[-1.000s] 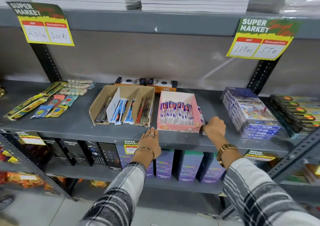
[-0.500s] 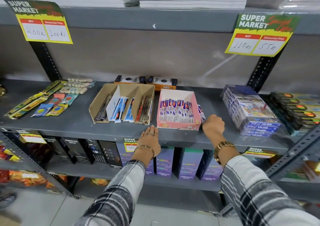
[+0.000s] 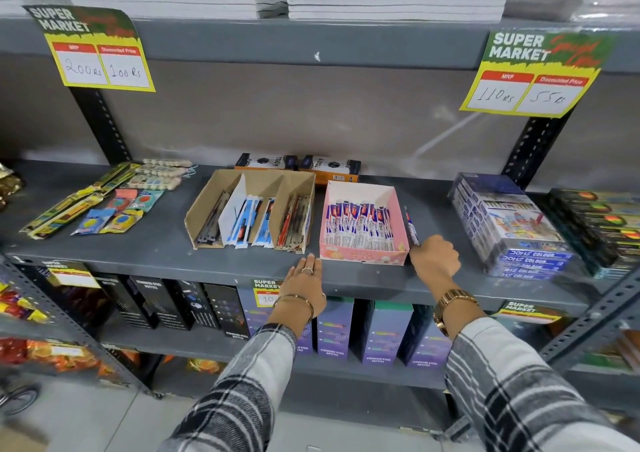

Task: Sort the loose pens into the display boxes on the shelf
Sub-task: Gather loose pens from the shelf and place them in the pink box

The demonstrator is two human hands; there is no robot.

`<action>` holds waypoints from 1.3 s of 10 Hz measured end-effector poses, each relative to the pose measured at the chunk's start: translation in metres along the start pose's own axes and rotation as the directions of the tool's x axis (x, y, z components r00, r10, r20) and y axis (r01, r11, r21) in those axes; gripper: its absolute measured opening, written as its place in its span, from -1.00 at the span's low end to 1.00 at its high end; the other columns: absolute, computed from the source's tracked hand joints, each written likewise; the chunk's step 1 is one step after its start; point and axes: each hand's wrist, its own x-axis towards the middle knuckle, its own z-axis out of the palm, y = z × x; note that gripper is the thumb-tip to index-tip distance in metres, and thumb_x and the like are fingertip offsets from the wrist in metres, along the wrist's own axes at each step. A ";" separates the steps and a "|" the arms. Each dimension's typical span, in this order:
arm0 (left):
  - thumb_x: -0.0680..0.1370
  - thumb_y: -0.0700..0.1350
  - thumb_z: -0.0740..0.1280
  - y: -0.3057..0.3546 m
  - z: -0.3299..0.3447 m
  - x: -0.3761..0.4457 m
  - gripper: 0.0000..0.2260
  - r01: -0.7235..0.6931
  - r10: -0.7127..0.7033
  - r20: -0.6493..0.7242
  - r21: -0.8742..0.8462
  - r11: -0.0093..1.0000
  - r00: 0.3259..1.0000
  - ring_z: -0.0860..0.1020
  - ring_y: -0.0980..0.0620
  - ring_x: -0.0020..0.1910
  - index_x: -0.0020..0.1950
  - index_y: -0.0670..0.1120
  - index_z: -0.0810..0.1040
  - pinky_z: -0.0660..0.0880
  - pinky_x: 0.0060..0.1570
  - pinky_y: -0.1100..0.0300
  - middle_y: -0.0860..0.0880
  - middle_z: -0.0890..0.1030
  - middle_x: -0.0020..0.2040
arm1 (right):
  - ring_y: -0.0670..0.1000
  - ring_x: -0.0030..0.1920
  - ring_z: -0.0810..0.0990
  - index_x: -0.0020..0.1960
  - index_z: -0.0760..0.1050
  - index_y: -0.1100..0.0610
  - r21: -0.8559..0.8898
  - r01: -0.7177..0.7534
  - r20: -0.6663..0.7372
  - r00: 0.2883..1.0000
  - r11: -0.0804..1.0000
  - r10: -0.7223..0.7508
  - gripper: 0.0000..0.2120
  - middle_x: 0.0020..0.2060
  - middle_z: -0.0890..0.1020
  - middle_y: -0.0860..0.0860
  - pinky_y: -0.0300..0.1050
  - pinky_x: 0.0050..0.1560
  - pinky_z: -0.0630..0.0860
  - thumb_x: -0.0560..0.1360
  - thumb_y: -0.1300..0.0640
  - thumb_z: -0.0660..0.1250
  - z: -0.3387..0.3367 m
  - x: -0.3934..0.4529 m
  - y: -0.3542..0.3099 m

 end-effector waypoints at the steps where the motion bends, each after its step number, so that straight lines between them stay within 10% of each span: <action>1: 0.62 -0.16 0.12 -0.001 0.001 0.001 -0.39 -0.005 0.005 -0.003 0.004 1.000 1.000 -0.10 -0.08 0.58 0.56 -0.20 -0.16 -0.07 0.57 0.10 -0.13 -0.14 0.60 | 0.29 0.11 0.59 0.08 0.55 0.35 0.215 -0.076 -0.036 0.996 0.974 0.086 -0.67 0.08 0.63 0.29 0.03 0.05 0.53 0.46 0.11 0.34 -0.001 0.003 0.000; 5: 0.62 -0.16 0.11 -0.001 0.000 0.003 -0.39 -0.004 0.004 0.010 0.008 1.000 1.000 -0.11 -0.08 0.58 0.56 -0.20 -0.17 -0.06 0.57 0.11 -0.12 -0.15 0.60 | 0.14 0.11 0.63 -0.07 0.64 0.26 0.850 -0.176 0.110 0.981 0.497 0.159 -0.85 0.05 0.68 0.20 -0.13 0.17 0.49 0.36 0.37 0.46 -0.022 0.002 -0.021; 7: 0.63 -0.15 0.11 -0.001 -0.002 0.004 -0.40 -0.009 0.009 0.030 -0.007 1.000 0.999 -0.11 -0.07 0.58 0.57 -0.19 -0.16 -0.05 0.57 0.12 -0.11 -0.15 0.60 | 0.16 0.04 0.67 -0.28 0.57 0.11 0.876 -0.131 0.140 0.990 0.463 0.015 -0.77 -0.01 0.70 0.24 0.04 0.21 0.55 0.40 0.41 0.41 -0.030 -0.010 -0.039; 10: 0.63 -0.15 0.12 -0.002 -0.003 0.004 -0.39 -0.014 0.014 0.032 -0.006 1.000 0.999 -0.11 -0.07 0.58 0.57 -0.19 -0.16 -0.04 0.57 0.11 -0.12 -0.15 0.60 | 0.15 0.10 0.65 -0.38 0.55 0.06 0.771 -0.171 0.162 0.984 0.614 0.071 -0.76 0.01 0.70 0.17 0.01 0.24 0.53 0.35 0.30 0.50 -0.013 -0.011 -0.052; 13: 0.62 -0.18 0.14 -0.004 -0.002 0.006 -0.38 -0.023 0.023 0.016 -0.002 1.000 1.000 -0.10 -0.08 0.58 0.56 -0.21 -0.16 -0.03 0.57 0.10 -0.13 -0.14 0.60 | 0.17 0.11 0.63 0.14 0.52 0.26 0.416 -0.068 0.171 0.985 0.907 -0.004 -0.62 0.11 0.64 0.18 -0.03 0.06 0.58 0.38 0.17 0.49 0.016 -0.015 -0.071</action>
